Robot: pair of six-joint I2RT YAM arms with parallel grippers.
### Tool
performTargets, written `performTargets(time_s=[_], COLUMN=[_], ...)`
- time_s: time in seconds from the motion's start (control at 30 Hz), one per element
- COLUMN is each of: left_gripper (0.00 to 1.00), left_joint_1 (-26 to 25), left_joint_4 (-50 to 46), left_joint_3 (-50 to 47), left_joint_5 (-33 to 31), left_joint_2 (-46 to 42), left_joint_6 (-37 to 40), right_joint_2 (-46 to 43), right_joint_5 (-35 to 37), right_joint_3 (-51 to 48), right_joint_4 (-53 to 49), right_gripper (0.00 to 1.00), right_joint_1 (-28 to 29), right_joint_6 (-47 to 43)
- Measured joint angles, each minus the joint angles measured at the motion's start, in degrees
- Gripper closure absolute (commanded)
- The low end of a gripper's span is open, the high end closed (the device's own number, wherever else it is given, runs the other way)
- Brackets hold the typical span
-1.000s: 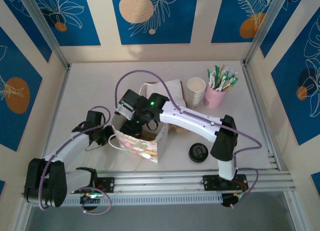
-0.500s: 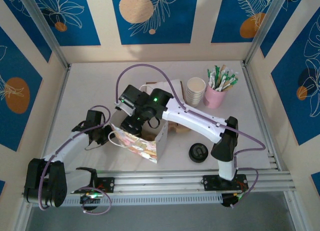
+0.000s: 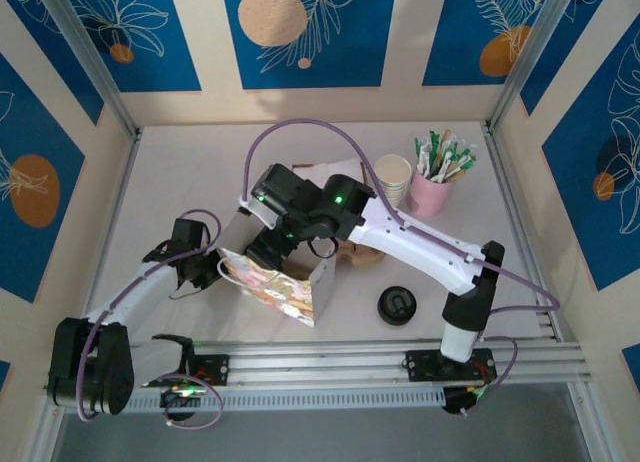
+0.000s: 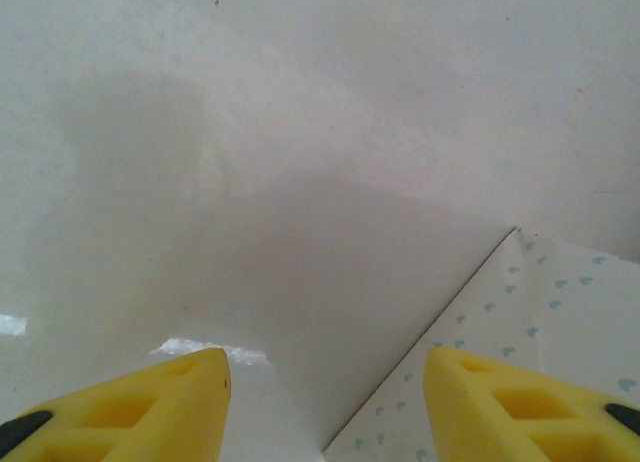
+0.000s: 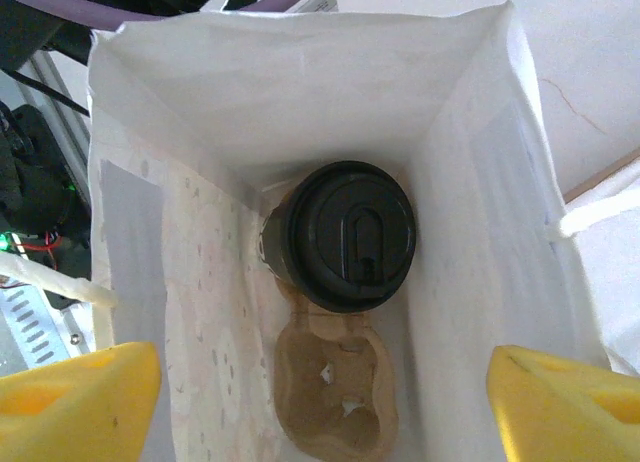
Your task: Pack the takeout coffee
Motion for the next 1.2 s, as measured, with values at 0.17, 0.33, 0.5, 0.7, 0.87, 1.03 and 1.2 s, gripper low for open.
performTargets(time_s=[0.17, 0.33, 0.5, 0.7, 0.87, 1.03, 1.2], left_gripper=[0.46, 0.46, 0.46, 0.46, 0.46, 0.46, 0.46], left_joint_1=[0.0, 0.0, 0.0, 0.0, 0.0, 0.0, 0.0], left_joint_4=[-0.3, -1.1, -1.5, -1.7, -1.9, -2.0, -2.1], left_joint_3=[0.0, 0.2, 0.4, 0.9, 1.0, 1.0, 1.0], left_joint_5=[0.0, -0.2, -0.4, -0.6, -0.6, -0.7, -0.7], left_joint_2=[-0.9, -1.4, -1.7, -2.0, -2.0, -2.0, -2.0], left_joint_6=[0.0, 0.0, 0.0, 0.0, 0.0, 0.0, 0.0], right_joint_2=[-0.5, -1.3, -3.0, -5.8, -7.8, -10.2, -12.4], right_joint_5=[0.0, 0.0, 0.0, -0.3, -0.6, -1.0, -1.0], right_joint_3=[-0.1, -0.8, -1.4, -2.4, -3.3, -4.5, -5.3], right_joint_4=[-0.1, -0.4, -0.4, -0.4, -0.1, 0.5, 1.9], right_gripper=[0.16, 0.2, 0.22, 0.23, 0.23, 0.23, 0.22], right_joint_1=[0.4, 0.6, 0.7, 0.8, 0.9, 0.9, 0.9], right_joint_6=[0.4, 0.9, 1.1, 1.4, 1.5, 1.9, 2.0])
